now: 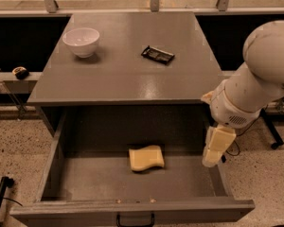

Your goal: Pick sponge from top drawer and place on counter

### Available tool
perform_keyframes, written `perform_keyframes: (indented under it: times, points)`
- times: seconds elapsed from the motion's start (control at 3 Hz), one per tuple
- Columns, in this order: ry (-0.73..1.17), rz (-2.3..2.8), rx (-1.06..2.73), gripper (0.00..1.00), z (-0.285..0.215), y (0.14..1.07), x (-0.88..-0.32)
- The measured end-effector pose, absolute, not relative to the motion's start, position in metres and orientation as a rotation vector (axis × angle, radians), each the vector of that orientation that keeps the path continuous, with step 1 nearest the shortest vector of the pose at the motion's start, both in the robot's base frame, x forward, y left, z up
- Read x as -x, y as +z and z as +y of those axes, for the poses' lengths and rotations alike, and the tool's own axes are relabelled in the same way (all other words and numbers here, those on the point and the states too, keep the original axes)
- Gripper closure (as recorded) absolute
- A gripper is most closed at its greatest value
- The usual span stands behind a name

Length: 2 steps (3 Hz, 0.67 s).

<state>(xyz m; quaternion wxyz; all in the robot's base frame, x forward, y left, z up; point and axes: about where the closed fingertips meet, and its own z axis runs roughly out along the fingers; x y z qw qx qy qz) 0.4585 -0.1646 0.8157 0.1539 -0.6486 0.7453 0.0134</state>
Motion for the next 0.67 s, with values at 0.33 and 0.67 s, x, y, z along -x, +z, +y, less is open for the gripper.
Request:
perform_keyframes:
  times: [0.33,0.67]
  points:
    - [0.041,2.132,1.858,0.0,-0.163,0.815,-0.458]
    - [0.075,2.04,1.871,0.0,-0.137,0.8,-0.456]
